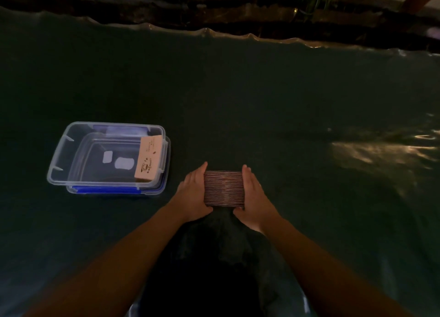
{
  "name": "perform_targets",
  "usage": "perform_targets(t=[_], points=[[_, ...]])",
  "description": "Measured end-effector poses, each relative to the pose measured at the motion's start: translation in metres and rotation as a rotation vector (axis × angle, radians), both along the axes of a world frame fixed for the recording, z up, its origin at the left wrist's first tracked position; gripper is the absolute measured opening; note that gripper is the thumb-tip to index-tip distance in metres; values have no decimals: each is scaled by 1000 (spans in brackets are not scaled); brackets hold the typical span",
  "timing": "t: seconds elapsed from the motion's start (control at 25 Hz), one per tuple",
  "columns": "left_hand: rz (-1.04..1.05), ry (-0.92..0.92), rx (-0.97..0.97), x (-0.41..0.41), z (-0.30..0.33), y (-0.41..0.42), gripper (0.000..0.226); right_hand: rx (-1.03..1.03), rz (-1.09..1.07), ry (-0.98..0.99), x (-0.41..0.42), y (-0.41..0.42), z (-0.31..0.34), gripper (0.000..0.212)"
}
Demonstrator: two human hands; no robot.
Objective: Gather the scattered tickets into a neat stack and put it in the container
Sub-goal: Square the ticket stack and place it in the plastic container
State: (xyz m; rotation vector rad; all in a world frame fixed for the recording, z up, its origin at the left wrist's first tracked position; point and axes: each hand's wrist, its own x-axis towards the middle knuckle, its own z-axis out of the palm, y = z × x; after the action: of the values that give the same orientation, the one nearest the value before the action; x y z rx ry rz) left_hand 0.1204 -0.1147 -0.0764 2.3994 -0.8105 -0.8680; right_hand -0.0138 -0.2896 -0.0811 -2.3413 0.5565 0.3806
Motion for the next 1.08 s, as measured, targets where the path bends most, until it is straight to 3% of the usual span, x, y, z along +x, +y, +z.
perform_targets(t=[0.28,0.52,0.8,1.08], points=[[-6,-15,13,4,-4,-1,127,48,-84,3,1,-6,0,123],[77,40,-72,10,-7,9,129,201,-179,-24,-2,-15,-5,121],[-13,-29,-47,7,-19,11,124,65,-86,-25,-5,-14,-17,112],[8,-12,-59,8,-18,11,122,92,-76,-2,-4,-13,-20,114]])
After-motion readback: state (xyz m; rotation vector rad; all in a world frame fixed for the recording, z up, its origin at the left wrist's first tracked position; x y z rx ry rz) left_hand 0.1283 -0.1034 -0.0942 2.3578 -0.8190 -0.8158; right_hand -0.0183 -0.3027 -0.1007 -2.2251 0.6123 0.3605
